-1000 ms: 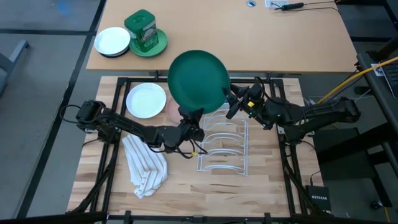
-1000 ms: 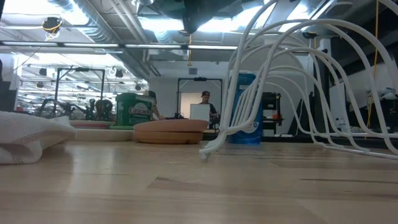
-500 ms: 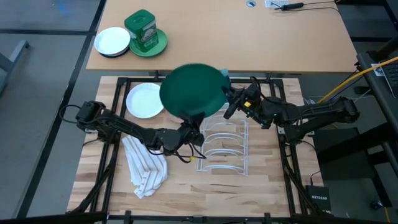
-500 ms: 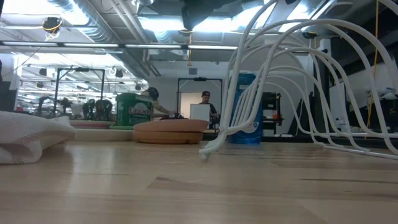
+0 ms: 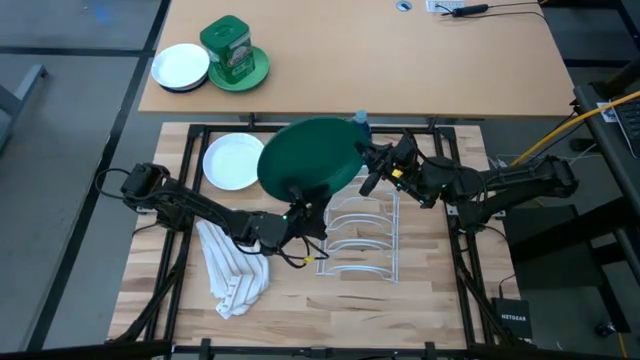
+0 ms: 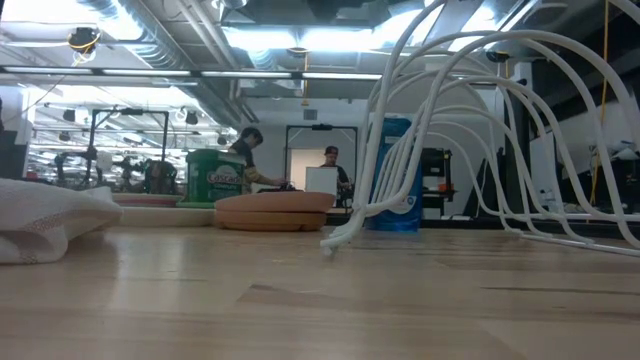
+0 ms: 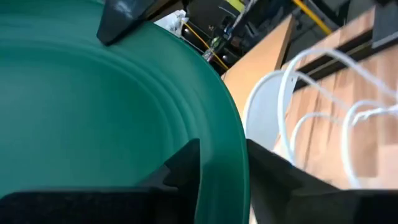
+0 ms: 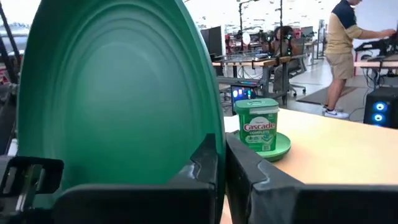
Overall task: Sort dishes
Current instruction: Put the green plate in the dish rack
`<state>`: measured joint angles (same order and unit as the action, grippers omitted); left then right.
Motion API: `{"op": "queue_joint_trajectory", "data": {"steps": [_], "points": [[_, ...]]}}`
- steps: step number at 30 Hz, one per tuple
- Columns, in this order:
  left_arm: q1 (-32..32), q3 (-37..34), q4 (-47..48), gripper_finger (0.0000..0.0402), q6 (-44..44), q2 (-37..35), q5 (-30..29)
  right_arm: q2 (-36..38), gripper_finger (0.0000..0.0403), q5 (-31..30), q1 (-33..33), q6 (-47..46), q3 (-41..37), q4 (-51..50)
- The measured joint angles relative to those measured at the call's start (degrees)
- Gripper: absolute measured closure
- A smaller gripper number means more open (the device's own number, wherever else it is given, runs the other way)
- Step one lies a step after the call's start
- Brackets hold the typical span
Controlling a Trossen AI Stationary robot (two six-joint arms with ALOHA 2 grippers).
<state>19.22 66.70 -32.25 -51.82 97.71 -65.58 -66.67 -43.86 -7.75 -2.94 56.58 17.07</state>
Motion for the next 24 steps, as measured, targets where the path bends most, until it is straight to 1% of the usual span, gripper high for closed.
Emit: {"op": "queue_joint_trajectory", "data": {"steps": [4, 9, 14, 19, 24], "points": [[1.3, 0.0, -0.4, 0.0261, 4.5, 0.0, -0.3, 0.0, 0.0391, -1.0, 0.0, 2.8, 0.0, 1.4], [2.6, 0.1, -0.4, 0.0239, 5.6, -0.2, -0.4, 0.0, 0.0392, -3.1, -0.1, 8.4, -0.2, 5.1], [4.4, 0.1, -0.3, 0.0235, 6.6, -0.2, -0.4, 0.5, 0.0392, -5.6, -0.1, 12.6, -0.1, 6.0], [6.1, 0.1, 0.3, 0.0235, 8.1, -0.2, -0.7, 2.7, 0.0392, -5.7, -0.2, 15.0, -0.1, 5.4], [7.1, 0.1, 2.2, 0.0235, 9.1, -0.2, -3.0, 6.4, 0.0392, -7.9, -0.3, 16.3, -0.1, -0.8]]}}
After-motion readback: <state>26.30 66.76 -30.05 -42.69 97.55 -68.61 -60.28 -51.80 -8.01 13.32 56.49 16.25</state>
